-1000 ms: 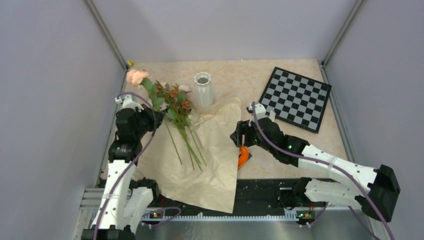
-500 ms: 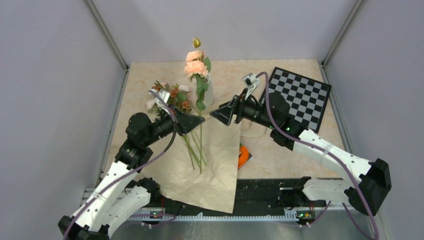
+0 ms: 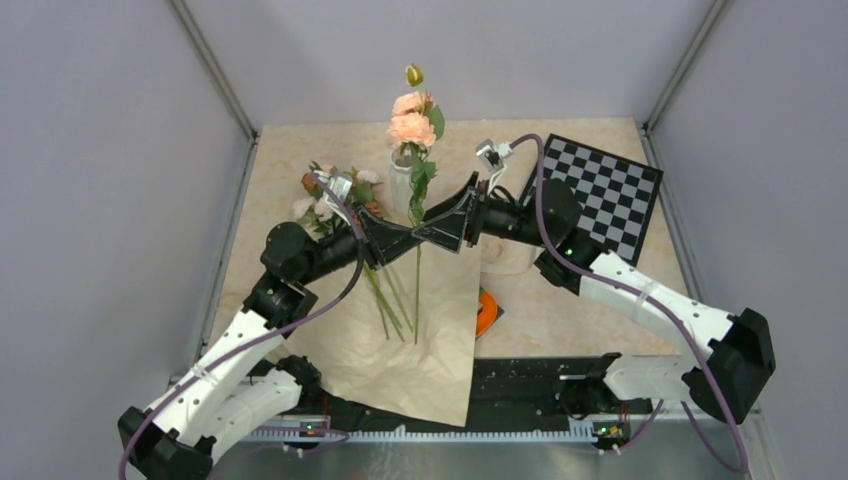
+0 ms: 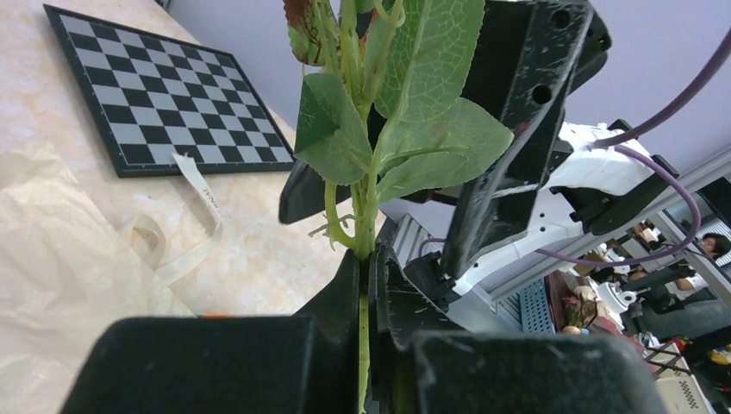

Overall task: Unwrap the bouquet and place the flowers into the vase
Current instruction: Pick up the fake flower from the wrapping paper.

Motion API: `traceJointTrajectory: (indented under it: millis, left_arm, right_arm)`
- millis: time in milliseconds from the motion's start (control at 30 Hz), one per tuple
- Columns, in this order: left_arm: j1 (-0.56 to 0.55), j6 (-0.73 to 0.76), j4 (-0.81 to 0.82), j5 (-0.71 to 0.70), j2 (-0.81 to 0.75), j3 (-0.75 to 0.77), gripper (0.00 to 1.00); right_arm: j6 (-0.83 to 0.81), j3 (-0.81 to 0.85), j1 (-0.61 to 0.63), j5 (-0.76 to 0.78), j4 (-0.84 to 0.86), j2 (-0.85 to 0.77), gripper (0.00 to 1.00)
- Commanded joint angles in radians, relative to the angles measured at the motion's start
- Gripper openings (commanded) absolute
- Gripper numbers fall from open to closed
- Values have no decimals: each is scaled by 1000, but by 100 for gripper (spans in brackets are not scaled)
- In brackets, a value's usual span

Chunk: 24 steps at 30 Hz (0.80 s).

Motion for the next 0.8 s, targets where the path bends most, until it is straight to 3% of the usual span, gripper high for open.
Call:
traceJointTrajectory:
  millis: [0,200,600,767]
  left_arm:
    - [-8,-14,104,14,-6,19,0]
    - [-13,-30,115,55,15,16,0]
    - [-16,-29,119,69,14,14,0]
    - [-16,-25,119,76,14,13,0]
  right_arm:
    - [13,47,-5,-48,54,12,62]
    - [50,62,-5,-60,78,39,53]
    - [76,67,-7,-13,101,30,46]
    - [95,62,-9,-7,119,33,31]
